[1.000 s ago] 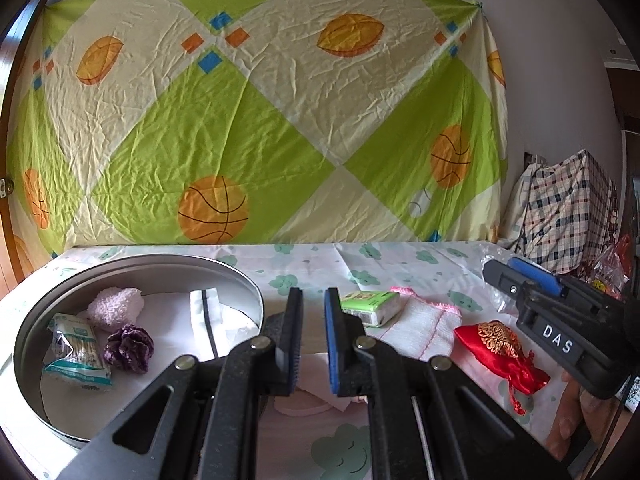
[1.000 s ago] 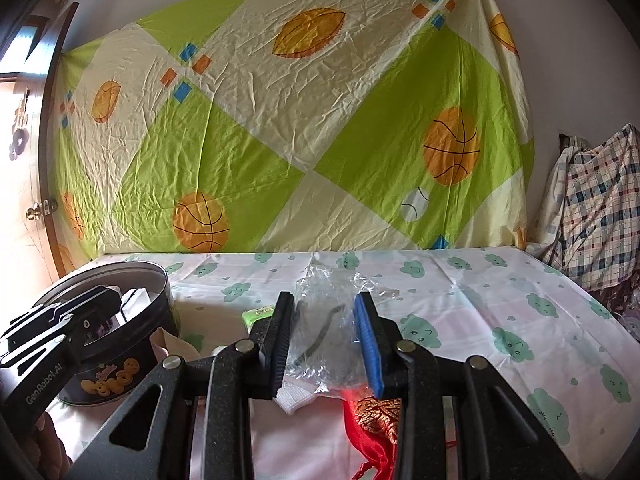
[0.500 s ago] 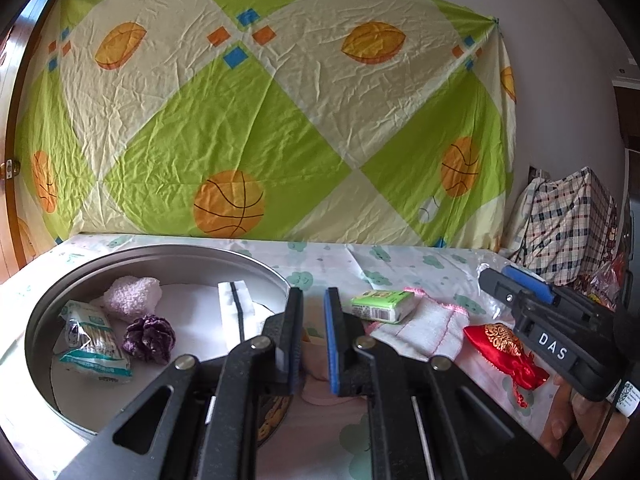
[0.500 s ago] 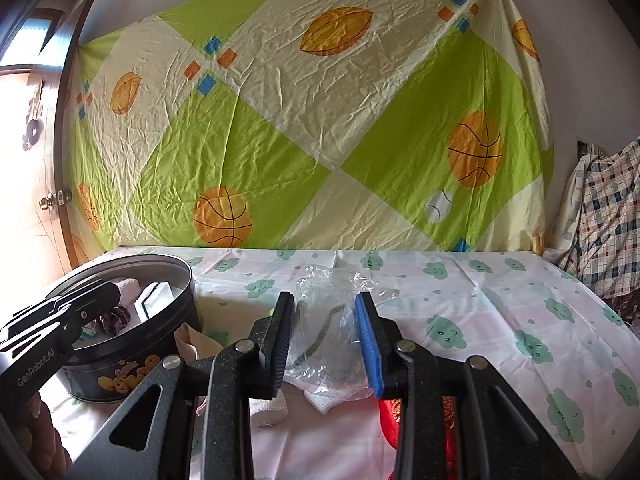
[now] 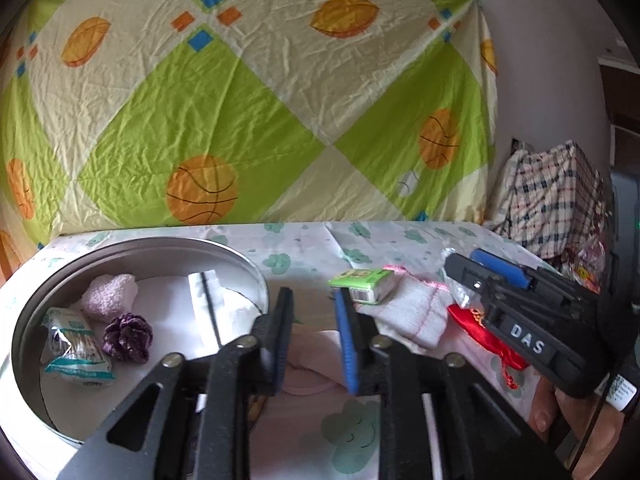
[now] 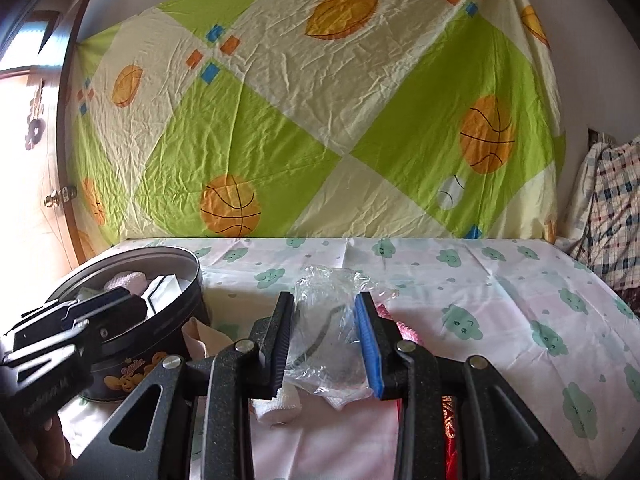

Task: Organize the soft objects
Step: 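Lift the pink cloth with the left tool while the right tool holds the plastic bag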

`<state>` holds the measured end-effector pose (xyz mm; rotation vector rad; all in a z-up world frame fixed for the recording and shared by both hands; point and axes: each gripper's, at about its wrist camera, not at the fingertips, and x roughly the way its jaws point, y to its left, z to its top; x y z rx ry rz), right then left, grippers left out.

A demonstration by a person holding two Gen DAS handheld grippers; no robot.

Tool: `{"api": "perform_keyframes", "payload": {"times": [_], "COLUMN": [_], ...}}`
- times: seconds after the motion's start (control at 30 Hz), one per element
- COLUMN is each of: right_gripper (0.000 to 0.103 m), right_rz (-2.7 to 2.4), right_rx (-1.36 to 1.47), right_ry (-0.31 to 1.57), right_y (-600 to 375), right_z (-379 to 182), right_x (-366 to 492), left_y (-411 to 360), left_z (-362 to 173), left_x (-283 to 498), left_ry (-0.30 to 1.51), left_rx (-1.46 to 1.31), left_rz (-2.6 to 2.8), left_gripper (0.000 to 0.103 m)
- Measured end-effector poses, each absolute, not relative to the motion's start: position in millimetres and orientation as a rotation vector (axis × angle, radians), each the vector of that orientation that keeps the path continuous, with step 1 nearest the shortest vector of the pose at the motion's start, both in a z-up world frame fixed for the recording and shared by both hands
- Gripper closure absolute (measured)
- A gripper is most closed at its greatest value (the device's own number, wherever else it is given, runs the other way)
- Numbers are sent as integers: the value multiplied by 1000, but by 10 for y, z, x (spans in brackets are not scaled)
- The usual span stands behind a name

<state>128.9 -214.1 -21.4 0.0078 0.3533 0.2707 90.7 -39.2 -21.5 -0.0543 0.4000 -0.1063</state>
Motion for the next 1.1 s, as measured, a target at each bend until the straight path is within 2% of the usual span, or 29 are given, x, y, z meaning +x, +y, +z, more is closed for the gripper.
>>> {"api": "perform_keyframes", "payload": {"times": [0.03,0.43,0.6,0.63,0.67,0.7,0.73,0.9,1.1], "right_gripper": [69,68,68,68,68,68,68,68,68], "right_rz": [268,272,283,285,285,285,285,283,282], "right_rx": [12,36,35,33,31,31,32,40,32], "right_ry": [356,341,340,340,339,337,335,333,313], "right_y": [-2149,-2202,-2196,-2190,-2188,-2188,-2191,-2209,-2202], "right_z": [-213,-206,-207,-207,-207,-206,-205,-203,-197], "right_x": [1293,1270,1268,1268,1267,1264,1260,1262,1229], "left_y": [-460,-885,-845,-848,-842,-826,-808,-697,-659], "left_z": [-214,-598,-676,-681,-687,-692,-701,-676,-530], "left_x": [907,1403,1540,1558,1567,1587,1599,1590,1382], "left_ry": [409,757,807,806,809,812,816,801,678], "left_rx": [-29,46,-4,-1,-11,-27,-40,-88,-52], "left_rz": [-131,-276,-266,-262,-264,-272,-280,-270,-214], "left_gripper": [50,54,49,52,67,78,95,97,97]}}
